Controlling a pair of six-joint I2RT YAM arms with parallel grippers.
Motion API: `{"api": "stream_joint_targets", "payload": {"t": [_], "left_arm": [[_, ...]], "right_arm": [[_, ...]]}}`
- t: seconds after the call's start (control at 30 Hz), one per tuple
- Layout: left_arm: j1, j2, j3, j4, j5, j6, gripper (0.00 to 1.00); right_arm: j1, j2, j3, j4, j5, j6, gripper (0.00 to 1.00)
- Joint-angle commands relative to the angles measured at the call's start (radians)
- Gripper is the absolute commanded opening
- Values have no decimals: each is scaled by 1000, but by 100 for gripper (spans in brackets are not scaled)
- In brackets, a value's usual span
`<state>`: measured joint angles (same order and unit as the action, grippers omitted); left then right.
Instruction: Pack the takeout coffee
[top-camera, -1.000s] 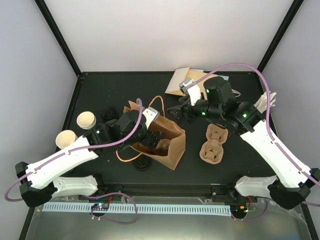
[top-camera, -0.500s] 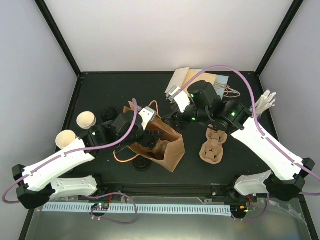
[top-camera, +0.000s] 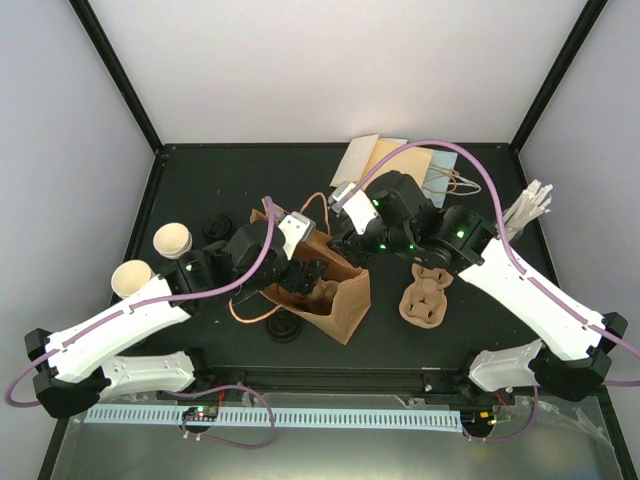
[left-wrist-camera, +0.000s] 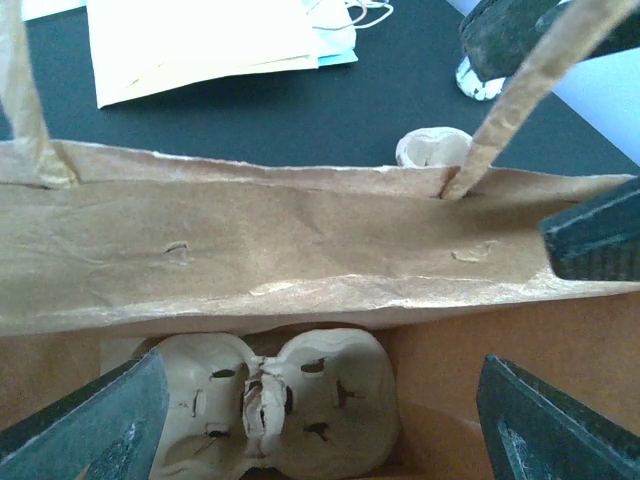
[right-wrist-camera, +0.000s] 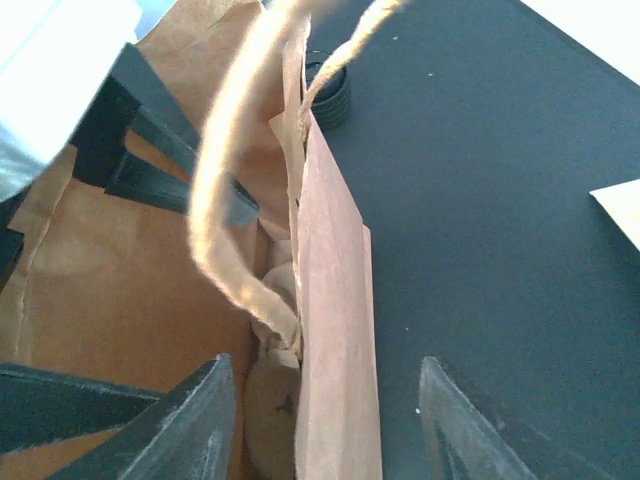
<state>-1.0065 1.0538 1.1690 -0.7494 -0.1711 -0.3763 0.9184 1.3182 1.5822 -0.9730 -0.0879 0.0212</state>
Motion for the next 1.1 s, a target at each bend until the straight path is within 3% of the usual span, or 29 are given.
{"api": "stream_joint_targets", "payload": {"t": [0.0,0.17,0.43,0.9,1.07], "left_arm": [[7,-15,1,33,15,-10,86],[8,-26,-2,40,8,-9,85],[8,-80,6,84,-16,-1,85],[9,-203,163,316,-124,77,97],[11,-191,300,267,-249,148,99]], "right_arm": [[17,21,34,-12,71,13,51],[34,48,49,-20,115,24,40],[37,49,41,-7,157,51,2],[37,3,-18,46,209,133,1],[37,1,-16,45,258,180,1]]}}
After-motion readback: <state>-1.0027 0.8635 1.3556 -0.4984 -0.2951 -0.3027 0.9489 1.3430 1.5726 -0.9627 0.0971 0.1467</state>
